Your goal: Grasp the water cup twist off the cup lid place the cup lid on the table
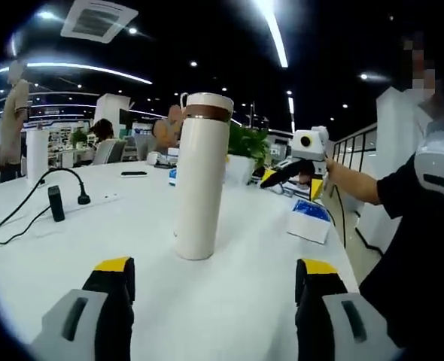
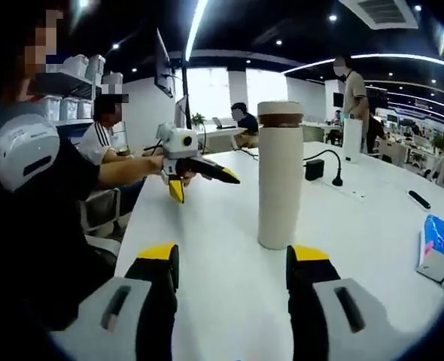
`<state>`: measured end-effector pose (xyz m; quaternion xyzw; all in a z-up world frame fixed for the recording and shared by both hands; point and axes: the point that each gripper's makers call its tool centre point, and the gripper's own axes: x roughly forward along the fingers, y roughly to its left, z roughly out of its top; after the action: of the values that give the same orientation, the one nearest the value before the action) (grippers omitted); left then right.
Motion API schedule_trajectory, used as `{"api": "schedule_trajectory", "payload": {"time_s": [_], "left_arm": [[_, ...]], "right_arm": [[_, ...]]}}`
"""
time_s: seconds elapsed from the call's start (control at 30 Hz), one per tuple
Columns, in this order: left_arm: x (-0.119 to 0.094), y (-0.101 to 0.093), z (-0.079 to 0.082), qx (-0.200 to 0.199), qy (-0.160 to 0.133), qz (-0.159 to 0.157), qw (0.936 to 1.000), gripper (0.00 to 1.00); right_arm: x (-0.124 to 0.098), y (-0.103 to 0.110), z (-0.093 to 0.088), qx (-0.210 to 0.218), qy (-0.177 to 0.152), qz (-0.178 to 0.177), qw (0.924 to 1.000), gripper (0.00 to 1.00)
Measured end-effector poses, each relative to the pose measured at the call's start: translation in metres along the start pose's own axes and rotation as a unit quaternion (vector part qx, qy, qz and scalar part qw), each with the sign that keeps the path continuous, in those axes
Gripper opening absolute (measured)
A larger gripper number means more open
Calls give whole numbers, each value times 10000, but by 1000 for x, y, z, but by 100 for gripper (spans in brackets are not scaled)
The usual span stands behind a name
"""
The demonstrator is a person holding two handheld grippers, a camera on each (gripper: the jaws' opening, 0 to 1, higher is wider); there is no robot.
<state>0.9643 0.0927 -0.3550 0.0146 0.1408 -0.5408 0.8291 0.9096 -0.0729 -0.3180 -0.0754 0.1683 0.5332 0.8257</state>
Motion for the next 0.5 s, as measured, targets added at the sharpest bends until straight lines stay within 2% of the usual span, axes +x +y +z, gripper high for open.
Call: {"api": "schedule_trajectory", "payload": {"time_s": [0.1, 0.5], "left_arm": [[3, 1, -3, -34, -8, -21, 10000, 87], [12, 5, 0, -25, -149, -46, 9999, 86]], "right_arm": [[-2, -2, 3, 167, -134, -2, 9998, 59], [1, -5, 2, 73, -185, -136, 9997, 59]]}}
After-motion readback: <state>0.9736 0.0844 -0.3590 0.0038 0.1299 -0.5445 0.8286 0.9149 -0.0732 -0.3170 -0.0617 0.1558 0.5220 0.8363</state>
